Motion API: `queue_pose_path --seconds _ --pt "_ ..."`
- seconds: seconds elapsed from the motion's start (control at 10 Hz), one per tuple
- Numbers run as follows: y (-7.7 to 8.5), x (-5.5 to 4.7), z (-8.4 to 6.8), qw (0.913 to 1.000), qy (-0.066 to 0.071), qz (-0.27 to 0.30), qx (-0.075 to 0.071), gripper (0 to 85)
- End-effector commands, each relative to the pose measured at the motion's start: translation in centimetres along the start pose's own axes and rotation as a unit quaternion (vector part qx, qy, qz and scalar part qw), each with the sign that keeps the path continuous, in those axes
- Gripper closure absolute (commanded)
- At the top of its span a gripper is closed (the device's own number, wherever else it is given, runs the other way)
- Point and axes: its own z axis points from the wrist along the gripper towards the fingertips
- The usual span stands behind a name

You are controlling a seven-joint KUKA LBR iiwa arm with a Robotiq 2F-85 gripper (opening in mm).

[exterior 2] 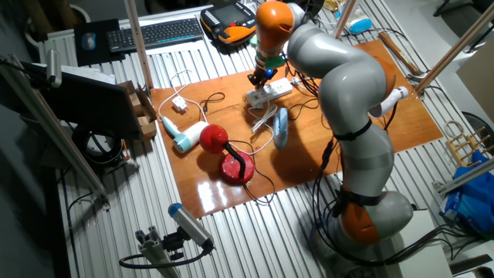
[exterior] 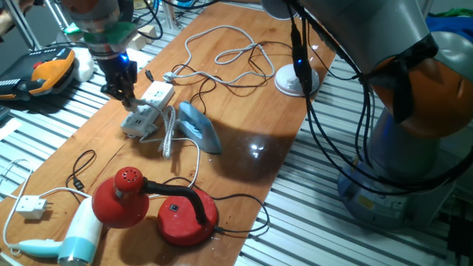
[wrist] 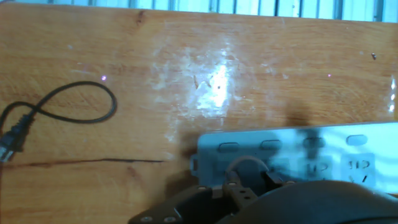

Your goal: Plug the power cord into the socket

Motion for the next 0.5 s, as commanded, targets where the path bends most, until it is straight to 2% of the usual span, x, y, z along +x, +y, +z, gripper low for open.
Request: queue_pose_path --seconds 0.0,0.2,0.3,0.4 --pt "-0.42 0.07 0.26 1.0 -0.009 -0.001 -0.002 85.0" --pt "-0.76 0.19 0.22 0.9997 -0.024 0.001 -0.007 85.0" --pt "-0.82 0.15 0.18 0.9994 -0.036 -0.005 -0.001 85.0" --pt "-1.06 0.1 0.13 0.9993 -0.036 -0.01 0.004 85.0"
